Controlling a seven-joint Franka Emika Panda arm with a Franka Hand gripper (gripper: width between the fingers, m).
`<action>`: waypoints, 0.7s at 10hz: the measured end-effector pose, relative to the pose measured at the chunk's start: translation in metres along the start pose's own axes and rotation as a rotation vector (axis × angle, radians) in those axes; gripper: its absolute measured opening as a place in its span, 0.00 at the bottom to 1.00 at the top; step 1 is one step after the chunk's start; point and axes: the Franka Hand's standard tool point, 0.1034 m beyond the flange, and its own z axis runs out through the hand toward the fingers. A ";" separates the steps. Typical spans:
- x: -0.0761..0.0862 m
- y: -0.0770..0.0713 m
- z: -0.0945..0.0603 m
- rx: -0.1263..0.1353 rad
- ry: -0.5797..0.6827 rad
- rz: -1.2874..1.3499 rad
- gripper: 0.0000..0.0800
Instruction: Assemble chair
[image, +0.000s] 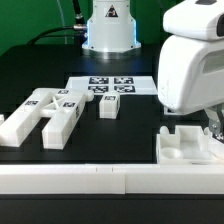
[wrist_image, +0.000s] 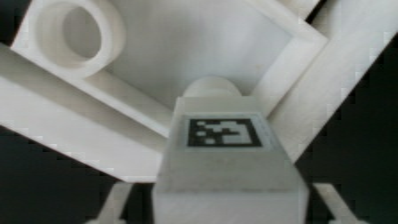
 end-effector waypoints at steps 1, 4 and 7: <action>0.000 0.000 0.000 0.006 0.000 0.075 0.36; -0.001 -0.001 0.001 0.025 0.001 0.391 0.36; -0.001 -0.001 0.002 0.028 -0.004 0.665 0.36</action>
Offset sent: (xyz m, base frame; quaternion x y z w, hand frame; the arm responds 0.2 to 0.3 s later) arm -0.0034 -0.0008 -0.0022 0.0024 -0.0011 0.2678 0.9635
